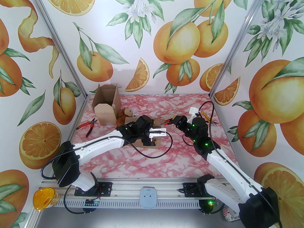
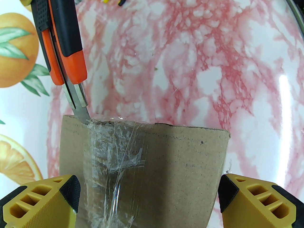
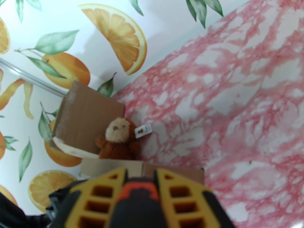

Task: Unpack the express box

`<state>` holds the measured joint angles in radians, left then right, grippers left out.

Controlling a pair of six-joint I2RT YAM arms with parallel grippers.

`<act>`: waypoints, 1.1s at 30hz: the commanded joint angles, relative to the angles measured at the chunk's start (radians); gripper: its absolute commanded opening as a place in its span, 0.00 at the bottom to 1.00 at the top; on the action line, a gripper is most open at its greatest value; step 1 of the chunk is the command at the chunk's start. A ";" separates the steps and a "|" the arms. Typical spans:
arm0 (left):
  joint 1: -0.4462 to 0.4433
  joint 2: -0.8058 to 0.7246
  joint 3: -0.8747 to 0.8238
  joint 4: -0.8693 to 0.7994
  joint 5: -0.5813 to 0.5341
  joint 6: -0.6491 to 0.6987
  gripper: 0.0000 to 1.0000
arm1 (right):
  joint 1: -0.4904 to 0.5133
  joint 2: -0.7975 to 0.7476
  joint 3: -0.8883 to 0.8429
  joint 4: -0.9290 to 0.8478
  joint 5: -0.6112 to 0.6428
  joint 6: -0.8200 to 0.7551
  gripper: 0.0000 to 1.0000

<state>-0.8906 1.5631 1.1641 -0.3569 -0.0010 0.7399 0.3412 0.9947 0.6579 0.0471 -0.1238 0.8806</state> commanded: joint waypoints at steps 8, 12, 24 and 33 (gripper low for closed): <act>0.111 -0.048 -0.057 0.147 0.088 -0.145 0.98 | 0.012 -0.061 -0.046 -0.099 -0.075 0.041 0.00; 0.124 -0.036 -0.056 0.134 0.099 -0.161 0.96 | 0.012 -0.071 -0.063 -0.095 -0.084 0.070 0.00; 0.132 0.024 -0.001 0.123 0.127 -0.219 0.85 | 0.012 -0.034 -0.097 -0.033 -0.079 0.185 0.00; 0.154 0.032 0.017 0.117 0.052 -0.306 0.82 | 0.013 -0.077 -0.104 -0.093 -0.081 0.177 0.00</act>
<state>-0.7792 1.5738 1.1297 -0.3161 0.1669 0.5274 0.3321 0.9421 0.5781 0.0776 -0.0818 1.0584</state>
